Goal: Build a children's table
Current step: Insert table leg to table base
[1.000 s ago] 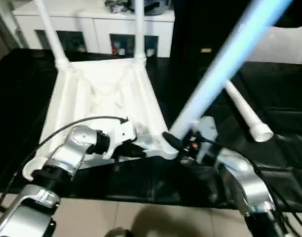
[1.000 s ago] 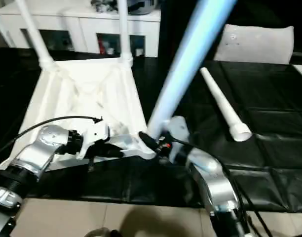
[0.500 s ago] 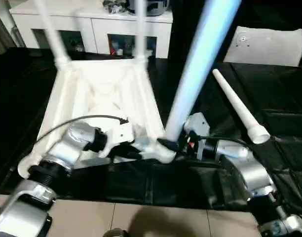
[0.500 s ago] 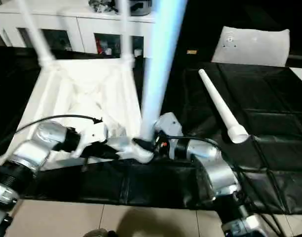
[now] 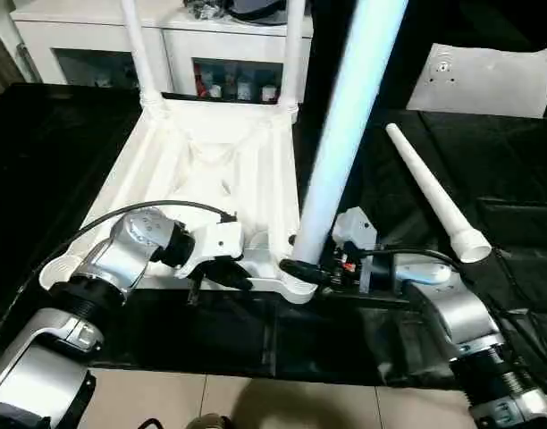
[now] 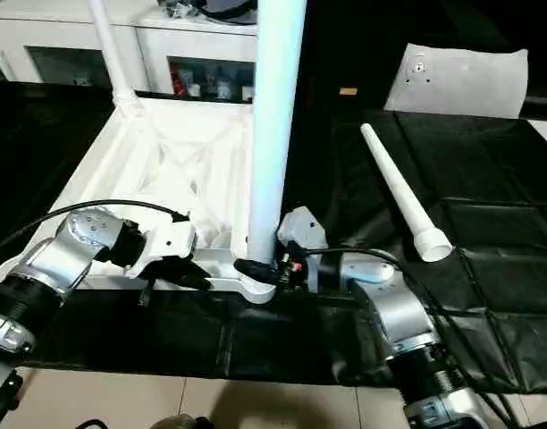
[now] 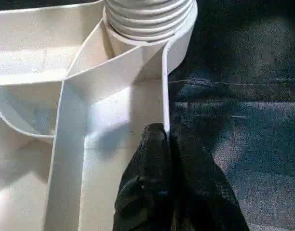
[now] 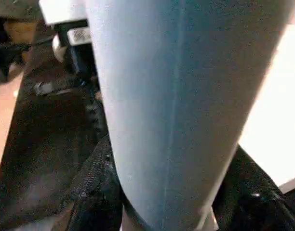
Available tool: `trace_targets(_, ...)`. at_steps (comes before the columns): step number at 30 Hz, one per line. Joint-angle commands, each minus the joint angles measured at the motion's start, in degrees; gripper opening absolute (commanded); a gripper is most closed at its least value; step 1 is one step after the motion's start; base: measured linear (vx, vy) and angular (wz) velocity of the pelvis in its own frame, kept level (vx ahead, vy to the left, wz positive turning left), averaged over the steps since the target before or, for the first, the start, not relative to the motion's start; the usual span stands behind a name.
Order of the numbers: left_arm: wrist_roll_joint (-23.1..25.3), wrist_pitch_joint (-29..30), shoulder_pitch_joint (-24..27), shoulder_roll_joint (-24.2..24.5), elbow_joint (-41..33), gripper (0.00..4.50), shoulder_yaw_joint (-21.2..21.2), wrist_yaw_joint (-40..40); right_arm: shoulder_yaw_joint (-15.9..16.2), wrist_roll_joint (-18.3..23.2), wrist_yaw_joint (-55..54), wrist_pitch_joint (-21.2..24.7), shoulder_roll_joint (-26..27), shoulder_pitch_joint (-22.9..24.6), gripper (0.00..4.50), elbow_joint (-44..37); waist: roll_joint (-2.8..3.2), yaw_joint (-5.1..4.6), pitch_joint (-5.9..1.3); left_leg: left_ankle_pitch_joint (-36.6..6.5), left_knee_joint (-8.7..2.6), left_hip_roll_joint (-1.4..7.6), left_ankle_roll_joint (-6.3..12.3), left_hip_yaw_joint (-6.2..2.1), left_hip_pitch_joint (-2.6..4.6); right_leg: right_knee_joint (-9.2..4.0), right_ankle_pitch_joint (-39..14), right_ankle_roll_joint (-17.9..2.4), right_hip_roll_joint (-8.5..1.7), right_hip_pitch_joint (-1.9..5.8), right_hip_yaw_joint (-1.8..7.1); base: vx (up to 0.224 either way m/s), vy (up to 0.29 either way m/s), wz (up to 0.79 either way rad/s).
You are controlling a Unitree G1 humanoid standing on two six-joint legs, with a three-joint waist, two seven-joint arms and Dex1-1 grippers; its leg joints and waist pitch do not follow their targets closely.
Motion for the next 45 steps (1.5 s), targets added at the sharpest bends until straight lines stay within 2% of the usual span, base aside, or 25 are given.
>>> trace_targets(1,-0.51,4.94,2.83,-0.87,-5.5,0.0,1.5,5.51,4.29,-3.4,-2.97,1.96,2.49,2.99,1.91,5.32,0.51,-0.53,-1.48,-20.56,-4.76,5.36,-2.56,-2.5,2.62,-4.19,-4.16,-14.14,-5.11,-0.32,2.59,0.0,0.0,0.0)
trace_targets(2,-0.67,7.05,4.14,-0.83,-7.55,0.0,2.29,6.99,3.4,-3.85,-5.09,1.3,3.18,2.82,1.91,6.19,0.65,-0.61,-1.39,-21.36,-4.87,5.4,-2.95,-2.54,2.6,-4.26,-5.33,-14.13,-5.22,-0.45,2.67,0.0,0.0,0.0)
trace_targets(3,-0.69,8.55,5.15,-0.88,-9.11,0.0,2.82,8.21,2.67,-4.11,-6.73,0.9,3.73,2.67,1.91,6.84,0.43,-0.89,-1.13,-23.49,-5.01,5.27,-3.57,-2.6,2.65,-4.74,-9.59,-13.61,-5.28,-0.7,2.8,0.0,0.0,0.0)
trace_targets(4,-0.67,9.4,5.71,-0.93,-9.97,0.0,3.11,8.95,2.24,-4.21,-7.62,0.72,4.04,2.58,1.91,7.18,0.51,-1.11,-0.91,-25.67,-5.08,5.23,-4.23,-2.71,2.84,-5.21,-14.37,-12.82,-5.35,-1.02,2.99,0.0,0.0,0.0)
trace_targets(5,-0.65,11.63,7.4,-1.39,-12.55,0.0,3.55,10.53,1.2,-4.6,-10.34,0.84,4.81,2.2,1.91,8.05,0.26,-1.35,-0.87,-26.35,-5.13,5.33,-4.65,-2.78,2.88,-5.3,-16.27,-12.51,-5.47,-1.05,3.08,0.0,0.0,0.0)
trace_targets(6,-0.53,14.89,9.66,-2.31,-16.0,0.0,4.12,12.9,-0.26,-4.95,-13.93,1.19,5.94,1.61,1.91,9.24,0.16,-1.65,-0.71,-27.03,-5.26,5.25,-4.95,-3.13,2.54,-5.61,-20.82,-11.29,-5.63,-0.92,3.04,0.0,0.0,0.0)
trace_targets(7,-0.36,16.93,10.84,-3.25,-17.98,0.0,4.28,14.4,-1.1,-4.94,-15.85,1.48,6.68,1.22,1.9,9.84,0.38,-2.01,-0.53,-27.95,-5.49,5.28,-5.57,-3.35,2.48,-5.69,-23.33,-10.42,-5.51,-1.2,3.05,0.0,0.0,0.0)
trace_targets(9,-0.12,20.47,11.99,-5.95,-20.46,0.0,4.45,17.23,-2.88,-4.78,-19.84,2.26,8.34,-0.09,1.9,11.32,0.03,-2.48,-0.61,-29.3,-5.69,5.25,-6.38,-3.52,2.51,-5.78,-25.03,-9.34,-5.27,-1.35,2.91,0.0,0.0,0.0)
trace_targets(10,0.12,21.43,12.09,-7.16,-20.99,0.0,4.52,18.46,-3.47,-4.58,-20.97,2.54,8.95,-0.59,1.9,11.9,0.25,-2.81,-0.53,-30.81,-5.68,5.14,-6.97,-3.68,2.64,-5.93,-25.66,-8.99,-5.2,-1.62,2.88,0.0,0.0,0.0)
trace_targets(12,0.32,22.44,12.19,-8.48,-21.54,0.0,4.49,19.69,-4.1,-4.41,-22.3,2.76,9.6,-1.16,1.9,12.58,0.17,-3.04,-0.63,-31.83,-5.59,5.03,-7.23,-3.76,2.79,-6.2,-25.92,-8.56,-5.17,-1.76,2.9,0.0,0.0,0.0)
trace_targets(13,1.01,25.04,12.12,-11.48,-23.05,0.0,3.92,22.43,-5.36,-4.28,-25.73,3.14,11.17,-2.75,1.9,14.61,0.07,-3.47,-0.6,-31.9,-5.74,5.06,-7.5,-3.76,2.58,-6.09,-23.62,-8.76,-5.01,-1.76,2.91,0.0,0.0,0.0)
trace_targets(14,1.12,25.52,12.06,-12.05,-23.31,0.0,3.76,22.91,-5.54,-4.31,-26.37,3.15,11.45,-3.07,1.9,15.03,0.06,-3.48,-0.61,-31.99,-5.76,5.05,-7.58,-3.68,2.66,-6.14,-23.08,-8.83,-4.99,-1.85,2.93,0.0,0.0,0.0)
trace_targets(15,1.53,27.02,11.53,-14.13,-23.78,0.0,3.09,24.61,-6.01,-4.66,-28.84,3.2,12.52,-4.35,1.9,16.72,-0.03,-3.35,-0.7,-31.96,-5.49,5.02,-7.5,-3.57,3.06,-6.32,-22.57,-8.91,-5.09,-2.17,3.06,0.0,0.0,0.0)
trace_targets(19,3.44,27.87,9.76,-15.33,-22.43,0.0,2.34,27.65,-7.28,-4.85,-32.1,3.39,14.45,-5.44,1.9,18.24,-0.37,-3.32,-0.85,-28.32,-5.37,4.86,-6.12,-3.2,2.73,-6.25,-18.26,-8.88,-4.85,-1.87,3.14,0.0,0.0,0.0)
trace_targets(22,4.81,26.12,7.94,-14.64,-19.14,0.0,2.62,28.76,-7.41,-4.81,-32.91,3.63,15.38,-5.39,1.9,18.26,-0.28,-3.01,-0.92,-25.99,-5.24,4.78,-5.14,-2.92,2.73,-6.24,-15.5,-8.97,-4.72,-1.79,3.18,0.0,0.0,0.0)
trace_targets(26,5.54,26.12,7.68,-13.7,-18.39,0.0,2.75,28.49,-8.16,-3.65,-32.51,3.86,16.12,-5.33,1.9,18.55,-0.22,-3.05,-0.93,-25.77,-5.3,4.81,-4.88,-2.83,2.59,-6.01,-14.01,-9.59,-4.59,-1.61,3.06,0.0,0.0,0.0)
trace_targets(28,5.4,26.21,7.61,-13.23,-18.09,0.0,3.0,28.38,-8.3,-3.27,-32.4,3.87,16.2,-5.28,2.6,18.56,-0.25,-3.08,-0.9,-26.59,-5.31,4.77,-4.96,-2.9,2.56,-6.18,-16.39,-9.24,-4.7,-1.68,3.07,0.0,0.0,0.0)
trace_targets(31,5.06,26.03,7.54,-12.42,-17.67,0.0,3.36,28.06,-9.33,-2.51,-32.0,3.39,16.78,-5.11,2.66,18.59,-0.15,-2.9,-1.05,-26.29,-5.19,4.84,-4.95,-2.94,2.61,-6.38,-17.14,-9.17,-4.88,-1.79,3.18,0.0,0.0,0.0)
trace_targets(35,4.05,23.34,7.16,-11.18,-16.16,0.0,3.79,26.47,-9.33,-2.47,-30.76,2.47,16.38,-4.28,3.12,17.56,0.12,-2.74,-1.15,-24.09,-5.28,4.81,-4.74,-2.69,2.48,-5.88,-11.97,-9.84,-4.42,-1.73,3.01,0.0,0.0,0.0)
trace_targets(37,3.17,20.1,7.11,-9.89,-15.05,0.0,3.85,24.29,-9.19,-2.06,-28.64,2.67,15.46,-2.74,3.2,15.6,0.09,-2.5,-1.29,-22.58,-5.14,4.8,-4.15,-2.54,2.42,-5.76,-9.43,-10.17,-4.46,-1.47,3.05,0.0,0.0,0.0)
trace_targets(39,2.83,19.45,7.15,-9.44,-14.94,0.0,3.88,23.42,-9.09,-1.83,-27.8,2.64,14.96,-2.14,3.46,14.69,0.06,-2.47,-1.55,-20.53,-5.04,4.79,-3.63,-2.45,2.23,-5.33,-6.32,-10.83,-4.43,-1.11,2.95,0.0,0.0,0.0)
trace_targets(41,1.93,16.59,7.08,-7.83,-14.0,0.0,3.85,20.24,-8.3,-1.2,-24.07,2.56,12.43,0.27,3.56,11.19,0.21,-2.25,-1.81,-17.06,-4.73,4.75,-2.37,-2.3,2.17,-4.88,-1.14,-11.3,-4.21,-0.78,2.78,0.0,0.0,0.0)
trace_targets(42,1.93,16.59,7.08,-7.83,-14.0,0.0,3.85,20.24,-8.3,-1.2,-24.07,2.56,12.43,0.27,3.59,11.19,0.27,-2.09,-2.18,-13.0,-4.31,4.72,-1.01,-2.21,1.86,-4.21,4.8,-11.86,-4.22,-0.25,2.63,0.061,-0.013,-0.01)
trace_targets(43,1.65,15.76,6.98,-7.2,-13.46,0.0,3.73,18.94,-7.73,-1.09,-22.12,2.5,11.12,1.32,3.83,9.76,0.16,-1.92,-2.34,-9.42,-3.85,4.62,0.64,-2.11,1.74,-3.71,10.52,-12.34,-4.15,-0.1,2.45,0.0,0.0,0.0)
trace_targets(45,1.27,13.85,6.63,-6.23,-12.35,0.0,3.32,16.77,-7.16,-1.34,-20.07,2.26,9.06,2.7,3.94,8.19,0.17,-1.8,-2.31,-8.06,-3.52,4.45,2.21,-1.94,1.7,-3.58,12.68,-13.24,-4.22,-0.01,2.31,0.0,0.0,0.0)
